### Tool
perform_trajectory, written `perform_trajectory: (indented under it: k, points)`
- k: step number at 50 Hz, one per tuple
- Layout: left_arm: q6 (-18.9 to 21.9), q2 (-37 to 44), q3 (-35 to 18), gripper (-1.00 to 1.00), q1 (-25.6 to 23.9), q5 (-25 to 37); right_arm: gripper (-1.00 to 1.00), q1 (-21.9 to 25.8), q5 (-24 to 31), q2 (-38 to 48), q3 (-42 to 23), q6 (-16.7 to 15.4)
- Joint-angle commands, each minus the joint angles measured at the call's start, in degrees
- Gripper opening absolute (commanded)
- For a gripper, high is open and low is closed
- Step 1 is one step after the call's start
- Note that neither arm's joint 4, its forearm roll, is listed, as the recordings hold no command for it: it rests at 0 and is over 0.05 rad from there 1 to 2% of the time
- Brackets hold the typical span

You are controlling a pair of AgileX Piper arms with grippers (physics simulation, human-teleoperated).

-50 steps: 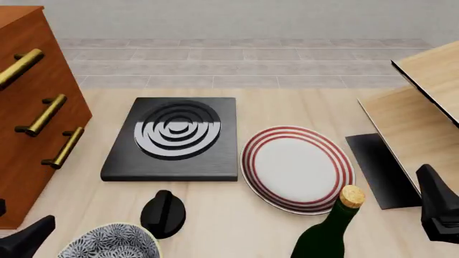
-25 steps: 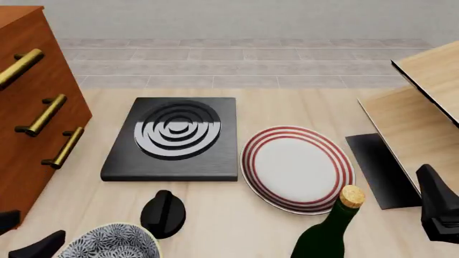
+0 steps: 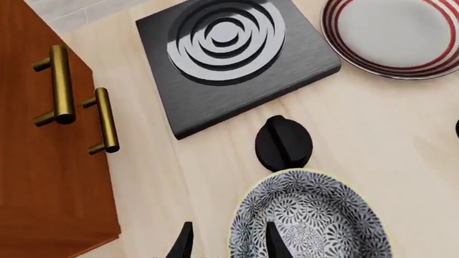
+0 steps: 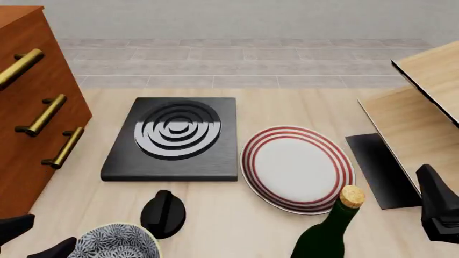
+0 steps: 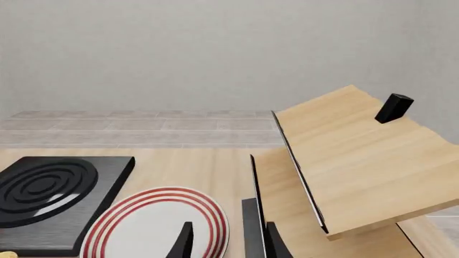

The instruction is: Put the bowl on the top of the cabinet.

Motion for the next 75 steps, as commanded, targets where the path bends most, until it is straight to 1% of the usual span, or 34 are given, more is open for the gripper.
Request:
perform_trajectory:
  k: [1,7,16,20,31,41,45,46,47,54,63,66,75]
  points:
    - [1.0,-0.3,1.3,1.00,-0.7,0.4,1.00,0.0,0.0,0.0,0.0,0.0]
    - [0.9,-1.3,1.9,1.00,-1.6,1.6,1.00,0.0,0.0,0.0,0.0,0.0]
    - [1.3,0.2,2.6,1.00,-1.2,0.1,1.00,0.0,0.0,0.0,0.0,0.0]
    - [1.4,-0.5,3.7,1.00,-1.5,0.2,1.00,0.0,0.0,0.0,0.0,0.0]
    - [1.4,-0.1,4.8,1.00,-1.7,-0.6,1.00,0.0,0.0,0.0,0.0,0.0]
    - [1.4,1.2,6.3,1.00,-1.6,-2.7,1.00,0.0,0.0,0.0,0.0,0.0]
    - [1.0,2.2,6.5,1.00,-1.3,-3.5,1.00,0.0,0.0,0.0,0.0,0.0]
    - [0.0,3.1,6.6,1.00,-1.4,-3.9,1.00,0.0,0.0,0.0,0.0,0.0]
    - [0.0,3.2,6.6,1.00,-1.4,-4.0,1.00,0.0,0.0,0.0,0.0,0.0]
    - [1.0,3.1,8.1,1.00,-0.9,-4.8,1.00,0.0,0.0,0.0,0.0,0.0]
    - [0.8,4.8,9.5,1.00,-0.3,-7.0,1.00,0.0,0.0,0.0,0.0,0.0]
    - [1.4,4.8,10.3,1.00,-0.1,-7.6,1.00,0.0,0.0,0.0,0.0,0.0]
    - [1.7,6.9,10.9,1.00,0.3,-9.6,1.00,0.0,0.0,0.0,0.0,0.0]
